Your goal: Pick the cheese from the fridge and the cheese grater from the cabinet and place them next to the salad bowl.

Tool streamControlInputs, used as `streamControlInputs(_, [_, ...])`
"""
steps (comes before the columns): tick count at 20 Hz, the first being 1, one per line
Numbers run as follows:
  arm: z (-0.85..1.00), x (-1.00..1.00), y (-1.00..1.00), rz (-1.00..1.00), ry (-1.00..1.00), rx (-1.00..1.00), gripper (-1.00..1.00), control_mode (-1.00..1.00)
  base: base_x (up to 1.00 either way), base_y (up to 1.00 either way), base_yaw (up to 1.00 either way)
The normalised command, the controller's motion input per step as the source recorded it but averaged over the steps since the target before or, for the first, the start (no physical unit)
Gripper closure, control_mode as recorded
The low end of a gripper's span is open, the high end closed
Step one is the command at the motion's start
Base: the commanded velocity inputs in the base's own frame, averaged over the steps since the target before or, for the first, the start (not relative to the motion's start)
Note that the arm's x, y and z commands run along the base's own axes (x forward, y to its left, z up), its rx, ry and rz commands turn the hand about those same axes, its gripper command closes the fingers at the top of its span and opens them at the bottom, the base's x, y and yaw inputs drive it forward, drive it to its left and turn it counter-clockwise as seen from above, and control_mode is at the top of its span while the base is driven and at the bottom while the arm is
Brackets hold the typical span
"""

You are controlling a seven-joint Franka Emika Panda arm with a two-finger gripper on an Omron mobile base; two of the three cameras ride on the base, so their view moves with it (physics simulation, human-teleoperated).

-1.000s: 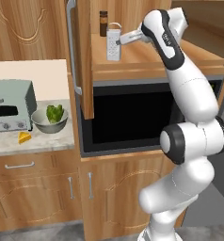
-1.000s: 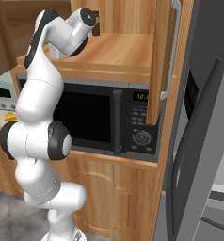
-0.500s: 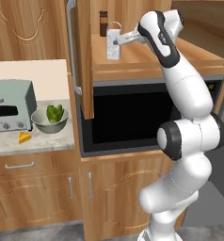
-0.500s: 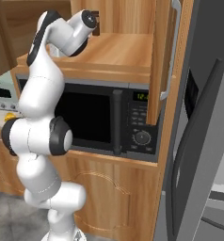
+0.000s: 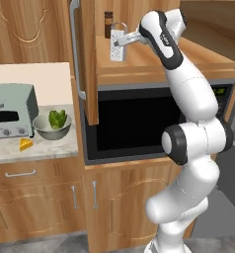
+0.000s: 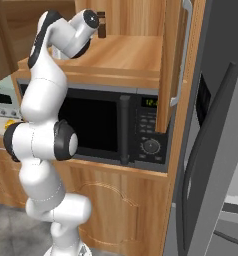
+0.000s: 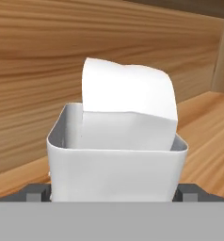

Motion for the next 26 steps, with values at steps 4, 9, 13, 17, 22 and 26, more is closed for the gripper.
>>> streamControlInputs(4, [0.00,0.00,0.00,0.00,0.00,0.00,1.00,-1.00,0.00,0.00,0.00])
streamControlInputs(9, [0.00,0.00,0.00,0.00,0.00,0.00,1.00,-1.00,0.00,0.00,0.00])
streamControlInputs(13, [0.00,-0.54,-0.02,0.00,-0.05,0.00,1.00,-1.00,0.00,0.00,0.00])
streamControlInputs(17, [0.00,-1.00,-0.47,-0.07,-0.18,0.00,1.00,-1.00,0.00,0.00,0.00])
streamControlInputs(22, [0.00,-1.00,-0.57,-0.11,-0.14,0.03,1.00,-1.00,0.00,0.00,0.00])
streamControlInputs(26, [0.18,-1.00,-0.22,-0.07,-0.06,0.03,1.00,-1.00,0.00,0.00,0.00])
